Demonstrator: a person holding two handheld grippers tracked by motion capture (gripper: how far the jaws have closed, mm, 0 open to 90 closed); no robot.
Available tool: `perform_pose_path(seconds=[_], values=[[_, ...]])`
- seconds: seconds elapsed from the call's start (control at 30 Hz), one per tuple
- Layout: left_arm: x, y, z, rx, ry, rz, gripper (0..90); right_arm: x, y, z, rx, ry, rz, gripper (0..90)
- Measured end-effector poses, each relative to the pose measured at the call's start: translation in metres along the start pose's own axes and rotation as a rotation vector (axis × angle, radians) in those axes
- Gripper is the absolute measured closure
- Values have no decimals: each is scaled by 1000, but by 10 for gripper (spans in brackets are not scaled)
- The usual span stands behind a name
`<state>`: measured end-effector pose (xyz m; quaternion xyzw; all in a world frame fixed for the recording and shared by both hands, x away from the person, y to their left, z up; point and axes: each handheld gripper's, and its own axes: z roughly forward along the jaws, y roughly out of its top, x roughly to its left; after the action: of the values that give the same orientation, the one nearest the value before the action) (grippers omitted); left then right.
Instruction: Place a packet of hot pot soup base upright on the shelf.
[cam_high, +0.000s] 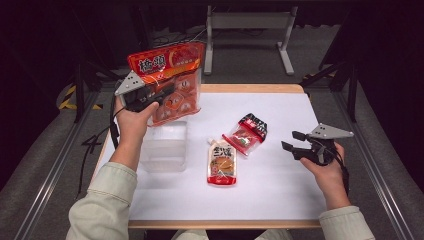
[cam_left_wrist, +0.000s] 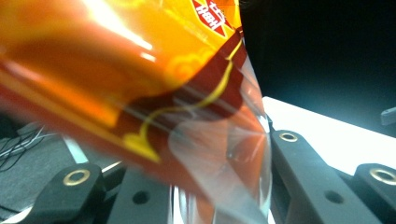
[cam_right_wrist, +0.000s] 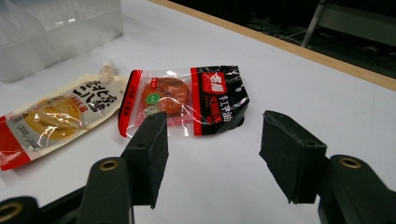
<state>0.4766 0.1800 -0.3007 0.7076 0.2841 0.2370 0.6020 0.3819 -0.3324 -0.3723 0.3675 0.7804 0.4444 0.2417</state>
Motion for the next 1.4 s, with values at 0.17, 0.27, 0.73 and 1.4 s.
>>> perform_pose_path(seconds=[0.17,0.27,0.73,1.4], values=[[5,-5,-3,7,44,-5,711,0,0,0,0,3,1,424],[8,-10,-6,4,58,-23,712,0,0,1,-1,3,-1,422],[13,-25,-8,13,98,-65,711,3,-1,3,3,18,-12,419],[10,-34,-2,54,193,-66,710,5,0,4,-3,40,-30,411]])
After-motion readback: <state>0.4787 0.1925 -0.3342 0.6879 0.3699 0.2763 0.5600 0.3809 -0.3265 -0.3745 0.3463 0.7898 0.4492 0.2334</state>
